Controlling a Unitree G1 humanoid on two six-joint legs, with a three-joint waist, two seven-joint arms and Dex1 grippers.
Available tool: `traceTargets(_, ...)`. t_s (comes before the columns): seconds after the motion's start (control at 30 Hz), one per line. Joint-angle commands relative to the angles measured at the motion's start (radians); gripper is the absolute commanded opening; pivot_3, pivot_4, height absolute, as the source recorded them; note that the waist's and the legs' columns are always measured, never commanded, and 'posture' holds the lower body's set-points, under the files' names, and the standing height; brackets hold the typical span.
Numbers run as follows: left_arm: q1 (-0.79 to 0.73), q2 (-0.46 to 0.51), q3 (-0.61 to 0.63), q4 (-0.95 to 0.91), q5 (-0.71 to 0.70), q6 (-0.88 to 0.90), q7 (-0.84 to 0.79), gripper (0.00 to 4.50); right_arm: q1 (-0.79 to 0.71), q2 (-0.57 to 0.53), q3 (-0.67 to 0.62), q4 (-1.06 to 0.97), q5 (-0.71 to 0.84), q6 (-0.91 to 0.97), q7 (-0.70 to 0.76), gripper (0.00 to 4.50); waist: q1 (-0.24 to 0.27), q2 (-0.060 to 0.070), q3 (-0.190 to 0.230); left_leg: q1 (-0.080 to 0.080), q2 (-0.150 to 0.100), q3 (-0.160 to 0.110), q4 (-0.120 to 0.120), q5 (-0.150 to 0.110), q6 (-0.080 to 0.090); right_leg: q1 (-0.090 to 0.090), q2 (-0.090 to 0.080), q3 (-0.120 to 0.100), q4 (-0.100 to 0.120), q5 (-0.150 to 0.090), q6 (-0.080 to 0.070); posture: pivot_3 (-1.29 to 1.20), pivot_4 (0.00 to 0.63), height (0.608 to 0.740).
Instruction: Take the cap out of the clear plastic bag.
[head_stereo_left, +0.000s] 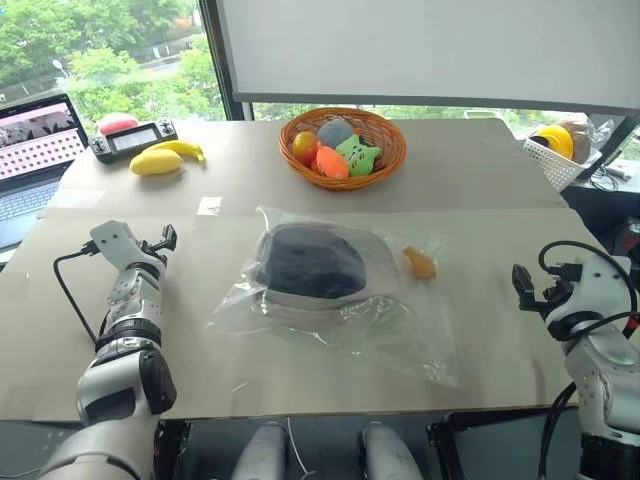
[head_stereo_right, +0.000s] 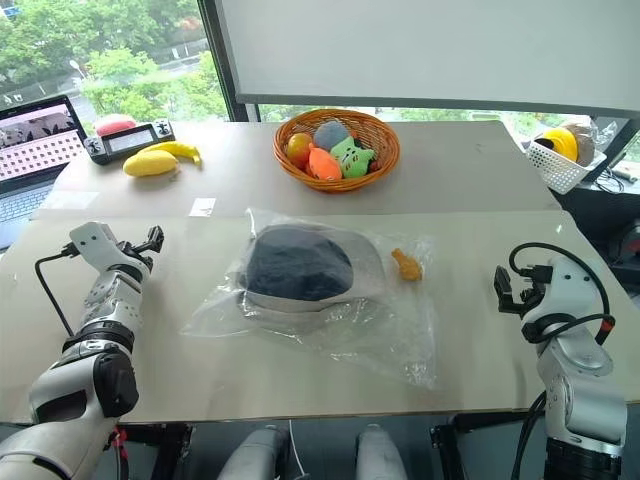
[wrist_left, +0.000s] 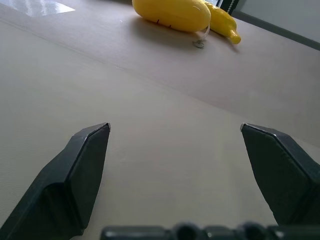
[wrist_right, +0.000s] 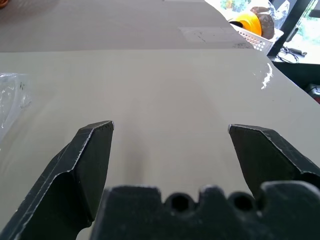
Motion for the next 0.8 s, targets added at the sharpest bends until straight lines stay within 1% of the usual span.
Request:
traceTargets(0.03, -0.031, -0.019, -0.023, -0.053, -0.01, 0.002, -0.082, 4.5, -0.017, -0.018, -0.056, -0.016, 0.007, -0.03, 0.0, 4.41, 0.001, 0.0, 0.0, 0.0, 0.0, 0.0, 0.0, 0.0, 0.0, 0.0, 0.0, 0.0, 0.0, 0.0, 0.0, 0.0, 0.15, 0.74)
traceTargets(0.13, -0.051, -0.055, -0.105, -0.154, 0.002, 0.02, -0.283, 4.5, -0.021, -0.045, -0.117, -0.025, 0.048, -0.01, 0.026, 4.41, 0.012, 0.0, 0.0, -0.001, 0.0, 0.0, 0.0, 0.0, 0.0, 0.0, 0.0, 0.0, 0.0, 0.0, 0.0, 0.0, 0.15, 0.74)
traceTargets(0.23, -0.031, -0.043, -0.216, -0.336, 0.013, 0.072, -0.497, 4.5, -0.04, -0.103, -0.163, -0.058, 0.156, 0.041, 0.124, 4.41, 0.008, 0.0, 0.0, -0.004, -0.001, -0.001, 0.001, 0.0, 0.0, 0.0, 0.0, -0.001, -0.002, 0.0, 0.0, 0.0, 0.15, 0.74)
traceTargets(0.3, 0.003, -0.019, -0.284, -0.506, -0.018, 0.17, -0.636, 4.5, -0.04, -0.161, -0.167, -0.092, 0.234, 0.095, 0.209, 4.41, 0.001, 0.0, 0.0, -0.004, 0.0, -0.001, 0.0, 0.0, 0.0, -0.001, 0.0, -0.001, -0.003, 0.004, -0.005, 0.0, 0.15, 0.74)
traceTargets(0.37, 0.05, 0.025, -0.342, -0.707, -0.08, 0.303, -0.772, 4.5, -0.028, -0.225, -0.171, -0.137, 0.323, 0.162, 0.299, 4.41, -0.017, 0.001, 0.0, -0.005, 0.0, 0.0, -0.001, 0.0, 0.001, -0.002, 0.0, 0.0, -0.004, 0.004, -0.006, 0.0, 0.15, 0.74)
traceTargets(0.43, 0.097, 0.098, -0.395, -0.904, -0.155, 0.462, -0.896, 4.5, -0.021, -0.283, -0.168, -0.192, 0.438, 0.241, 0.39, 4.41, -0.037, 0.001, 0.0, -0.004, 0.001, 0.0, -0.001, -0.002, 0.003, -0.002, 0.0, 0.001, -0.004, 0.004, -0.007, 0.0, 0.15, 0.74)
traceTargets(0.5, 0.125, 0.166, -0.427, -1.046, -0.234, 0.61, -0.982, 4.5, -0.034, -0.32, -0.155, -0.231, 0.557, 0.302, 0.461, 4.41, -0.05, 0.002, 0.0, -0.003, 0.001, 0.001, -0.001, -0.003, 0.006, -0.001, 0.001, 0.002, -0.004, 0.003, -0.007, 0.0, 0.15, 0.74)
traceTargets(0.57, 0.136, 0.219, -0.452, -1.141, -0.299, 0.719, -1.05, 4.5, -0.059, -0.355, -0.121, -0.251, 0.64, 0.331, 0.54, 4.41, -0.05, 0.002, 0.001, -0.002, 0.002, 0.001, -0.001, -0.004, 0.006, -0.001, 0.002, 0.002, -0.004, 0.002, -0.006, 0.0, 0.15, 0.74)
traceTargets(0.63, 0.143, 0.253, -0.479, -1.206, -0.331, 0.776, -1.105, 4.5, -0.11, -0.38, -0.061, -0.224, 0.648, 0.329, 0.591, 4.41, -0.048, 0.002, 0.001, -0.002, 0.002, 0.001, 0.0, -0.004, 0.006, 0.0, 0.002, 0.002, -0.004, -0.001, -0.001, 0.0, 0.15, 0.74)
traceTargets(0.7, 0.153, 0.266, -0.509, -1.239, -0.326, 0.786, -1.134, 4.5, -0.181, -0.393, 0.02, -0.147, 0.57, 0.293, 0.59, 4.41, -0.041, 0.002, 0.001, -0.001, 0.003, 0.001, 0.001, -0.004, 0.006, 0.001, 0.002, 0.002, -0.004, -0.002, 0.0, 0.0, 0.15, 0.74)
traceTargets(0.8, 0.193, 0.285, -0.567, -1.271, -0.276, 0.744, -1.182, 4.5, -0.277, -0.405, 0.189, -0.015, 0.397, 0.2, 0.615, 4.41, -0.032, 0.002, 0.001, -0.001, 0.003, 0.001, 0.002, -0.004, 0.006, 0.002, 0.002, 0.002, -0.005, -0.002, 0.0, 0.0, 0.15, 0.74)
